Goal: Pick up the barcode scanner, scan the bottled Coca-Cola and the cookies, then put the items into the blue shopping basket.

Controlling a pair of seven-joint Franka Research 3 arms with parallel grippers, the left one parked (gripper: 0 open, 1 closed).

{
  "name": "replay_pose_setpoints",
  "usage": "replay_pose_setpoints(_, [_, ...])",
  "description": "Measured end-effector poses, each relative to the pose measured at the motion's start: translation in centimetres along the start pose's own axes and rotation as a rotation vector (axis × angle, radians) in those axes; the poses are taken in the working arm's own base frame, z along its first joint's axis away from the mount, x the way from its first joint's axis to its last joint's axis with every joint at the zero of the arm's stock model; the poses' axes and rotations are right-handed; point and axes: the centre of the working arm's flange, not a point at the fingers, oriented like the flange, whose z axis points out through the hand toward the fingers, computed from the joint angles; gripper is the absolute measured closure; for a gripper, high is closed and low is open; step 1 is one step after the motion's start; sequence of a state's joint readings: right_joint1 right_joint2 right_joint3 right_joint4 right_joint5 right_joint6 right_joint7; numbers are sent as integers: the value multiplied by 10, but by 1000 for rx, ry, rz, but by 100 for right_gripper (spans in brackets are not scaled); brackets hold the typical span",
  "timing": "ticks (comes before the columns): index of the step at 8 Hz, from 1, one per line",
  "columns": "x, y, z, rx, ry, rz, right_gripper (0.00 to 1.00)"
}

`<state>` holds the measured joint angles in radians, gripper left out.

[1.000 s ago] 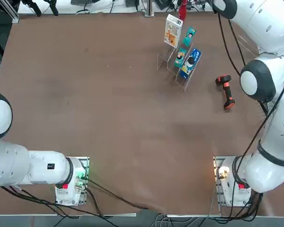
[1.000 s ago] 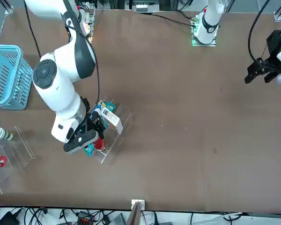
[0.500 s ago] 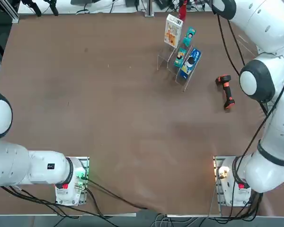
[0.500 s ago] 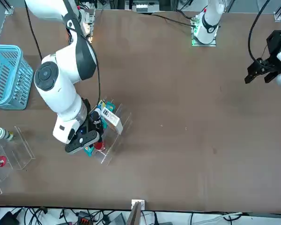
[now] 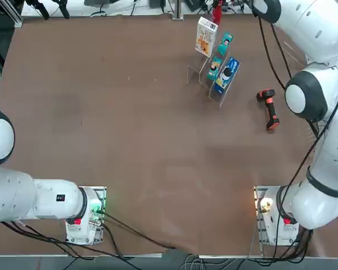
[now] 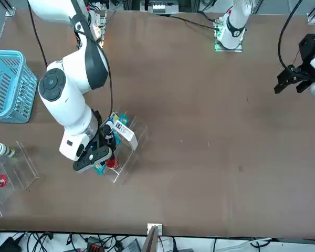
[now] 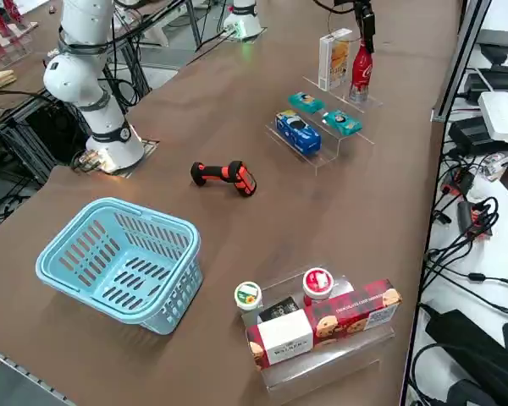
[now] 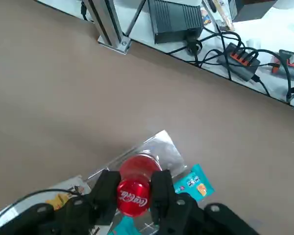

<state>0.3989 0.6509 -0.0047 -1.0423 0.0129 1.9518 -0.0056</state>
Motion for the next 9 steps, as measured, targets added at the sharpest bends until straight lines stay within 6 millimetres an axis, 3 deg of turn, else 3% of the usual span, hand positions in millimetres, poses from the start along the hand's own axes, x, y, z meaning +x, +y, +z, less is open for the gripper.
replay_pose_setpoints(2, [-5, 16, -8, 15, -61, 18, 63])
replay_pose_setpoints(5, [-22, 68, -57, 56, -158, -21, 63])
replay_pose_setpoints(7, [-48, 114, -102, 78, -227, -82, 63])
replay_pose_setpoints(9, [-83, 180, -128, 155, -282, -118, 63])
